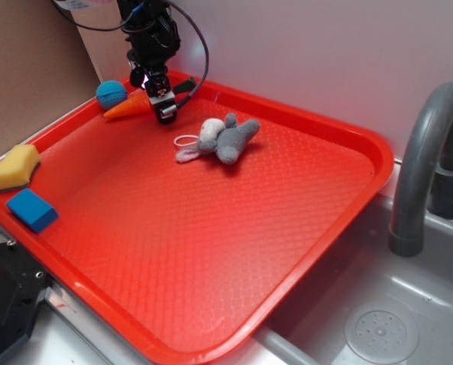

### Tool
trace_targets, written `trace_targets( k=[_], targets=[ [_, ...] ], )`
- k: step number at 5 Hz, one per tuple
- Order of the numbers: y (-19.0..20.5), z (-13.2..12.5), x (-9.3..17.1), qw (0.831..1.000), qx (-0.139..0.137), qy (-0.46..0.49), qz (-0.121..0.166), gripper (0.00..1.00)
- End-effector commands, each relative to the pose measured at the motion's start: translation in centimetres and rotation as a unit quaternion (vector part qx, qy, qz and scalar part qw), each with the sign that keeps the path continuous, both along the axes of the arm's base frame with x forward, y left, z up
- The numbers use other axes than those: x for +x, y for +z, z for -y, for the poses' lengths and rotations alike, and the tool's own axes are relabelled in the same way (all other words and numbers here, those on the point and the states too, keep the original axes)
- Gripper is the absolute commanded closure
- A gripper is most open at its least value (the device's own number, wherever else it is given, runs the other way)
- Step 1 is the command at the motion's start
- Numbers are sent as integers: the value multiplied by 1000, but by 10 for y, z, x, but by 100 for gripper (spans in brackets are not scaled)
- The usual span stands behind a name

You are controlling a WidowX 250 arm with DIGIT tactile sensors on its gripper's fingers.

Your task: Grab the carrot.

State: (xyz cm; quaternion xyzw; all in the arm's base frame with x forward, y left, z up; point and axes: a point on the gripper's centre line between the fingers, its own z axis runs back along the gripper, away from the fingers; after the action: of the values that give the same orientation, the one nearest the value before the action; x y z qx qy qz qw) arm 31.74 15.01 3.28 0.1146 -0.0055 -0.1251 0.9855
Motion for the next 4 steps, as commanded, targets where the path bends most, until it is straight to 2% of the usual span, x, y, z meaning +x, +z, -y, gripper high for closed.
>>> trace_targets(
  k=[1, 3, 4],
  targets=[
    [-2, -10, -2, 1000, 11, -7, 3, 100],
    [8, 16, -5, 999, 4, -44, 14, 100],
    [58, 47, -10, 1000, 1, 6, 6, 100]
  ],
)
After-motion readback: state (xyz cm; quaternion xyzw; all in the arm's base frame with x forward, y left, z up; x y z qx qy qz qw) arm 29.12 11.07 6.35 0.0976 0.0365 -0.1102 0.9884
